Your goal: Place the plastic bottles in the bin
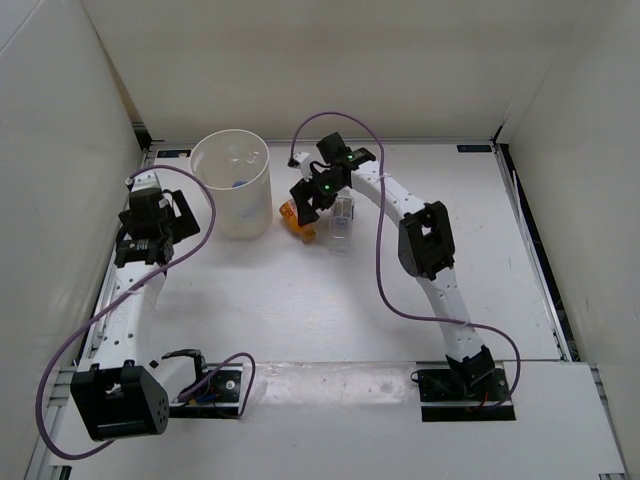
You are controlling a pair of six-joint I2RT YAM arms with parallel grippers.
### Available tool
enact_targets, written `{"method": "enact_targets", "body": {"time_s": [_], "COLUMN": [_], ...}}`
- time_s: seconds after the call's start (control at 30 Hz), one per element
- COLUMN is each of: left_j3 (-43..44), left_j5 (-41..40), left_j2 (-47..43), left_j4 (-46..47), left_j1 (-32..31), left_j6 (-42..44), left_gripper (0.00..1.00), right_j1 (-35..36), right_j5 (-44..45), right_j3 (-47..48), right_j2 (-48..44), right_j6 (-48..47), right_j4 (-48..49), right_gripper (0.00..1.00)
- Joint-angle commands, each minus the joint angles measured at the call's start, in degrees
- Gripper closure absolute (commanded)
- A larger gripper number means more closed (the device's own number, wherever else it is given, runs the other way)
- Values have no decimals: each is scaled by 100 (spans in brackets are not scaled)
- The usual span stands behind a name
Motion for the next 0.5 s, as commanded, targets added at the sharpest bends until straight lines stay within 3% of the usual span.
{"method": "enact_targets", "body": {"time_s": [0.0, 0.47], "left_j3": [66, 163], "left_j5": [161, 231], "left_j2": [18, -43], "left_j4": [104, -256], "left_j1": [72, 81], "left_j6": [-100, -65], "left_gripper": [0, 0], "right_j1": [100, 241], "right_j5": [-206, -198], "right_j3": [349, 666], "right_j2": [117, 381], "right_j6": [46, 582], "right_j4": [-151, 60], "right_gripper": [10, 10]}}
